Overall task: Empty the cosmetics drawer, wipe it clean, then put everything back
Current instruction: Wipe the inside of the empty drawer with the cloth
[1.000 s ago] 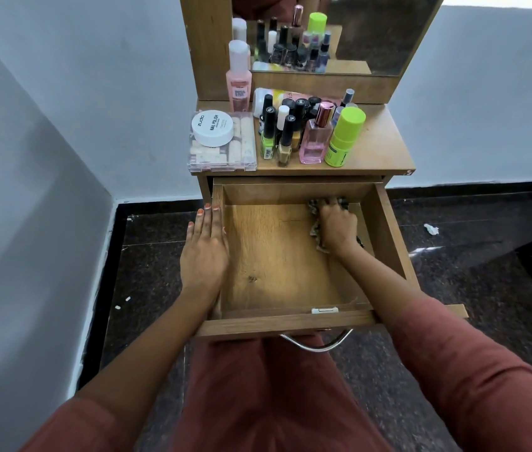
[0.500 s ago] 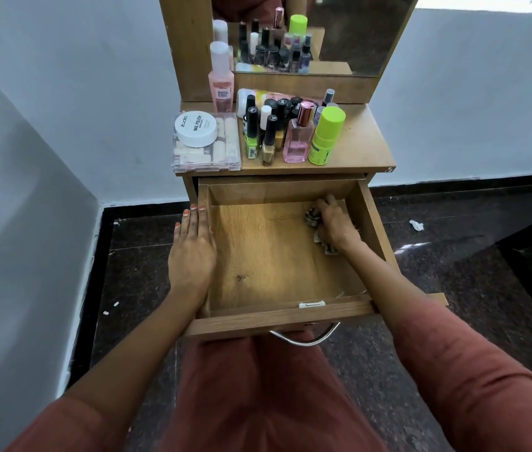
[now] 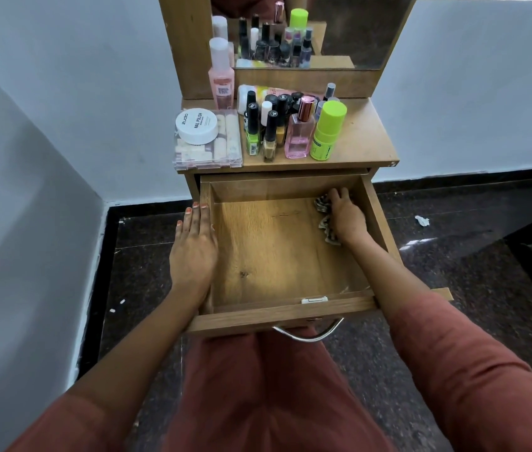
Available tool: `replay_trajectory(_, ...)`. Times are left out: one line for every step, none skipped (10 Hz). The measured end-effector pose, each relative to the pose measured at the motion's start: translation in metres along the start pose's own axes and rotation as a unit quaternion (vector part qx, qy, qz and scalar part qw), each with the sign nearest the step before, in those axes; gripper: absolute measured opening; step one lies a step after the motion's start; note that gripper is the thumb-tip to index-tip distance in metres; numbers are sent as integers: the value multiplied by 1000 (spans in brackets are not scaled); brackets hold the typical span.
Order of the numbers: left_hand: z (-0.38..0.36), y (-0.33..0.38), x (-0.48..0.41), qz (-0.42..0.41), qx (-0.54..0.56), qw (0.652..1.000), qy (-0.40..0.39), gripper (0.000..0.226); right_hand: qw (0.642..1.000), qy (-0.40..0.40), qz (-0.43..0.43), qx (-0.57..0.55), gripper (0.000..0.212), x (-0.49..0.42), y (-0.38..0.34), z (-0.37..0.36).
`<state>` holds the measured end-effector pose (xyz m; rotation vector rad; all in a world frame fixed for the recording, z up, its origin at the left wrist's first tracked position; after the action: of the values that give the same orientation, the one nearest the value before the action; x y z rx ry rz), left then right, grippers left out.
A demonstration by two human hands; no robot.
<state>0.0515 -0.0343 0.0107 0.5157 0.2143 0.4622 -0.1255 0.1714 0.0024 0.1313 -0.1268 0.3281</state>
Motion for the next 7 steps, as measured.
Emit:
replay_trajectory(0, -1, 0, 2, -1, 1000, -2, 46, 997, -28, 12, 64, 46, -2, 3, 12)
replay_trajectory(-1, -2, -1, 1, 8, 1000, -1, 46, 988, -66, 54, 126, 48, 2, 9, 17)
replay_trajectory(-1, -2, -1, 3, 11, 1000, -1, 46, 977, -132, 80, 147, 55, 18, 14, 13)
replay_trajectory(-1, -2, 0, -1, 18, 1000, 6, 46, 961, -205, 98, 159, 76, 47, 15, 9)
replay_trajectory(-1, -1, 0, -3, 20, 1000, 9, 46, 953, -193, 104, 207, 64, 75, 10, 2)
replay_trajectory(-1, -1, 0, -3, 24, 1000, 9, 46, 970, -163, 79, 159, 50, 78, 4, 4)
replay_trajectory(-1, 0, 1, -3, 17, 1000, 7, 46, 982, -163, 54, 76, 49, 61, 6, 10)
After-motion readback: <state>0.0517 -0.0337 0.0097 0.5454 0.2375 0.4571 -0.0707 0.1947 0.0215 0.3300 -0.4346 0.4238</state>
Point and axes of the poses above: each hand's wrist, its own x-axis away from the middle knuckle, its own z-axis out of the back of the hand, y = z × x, the point moved 2 cm from there along -x, towards the middle knuckle, and after that the axes turned 13 degrees about x, right-handed, at the moved point
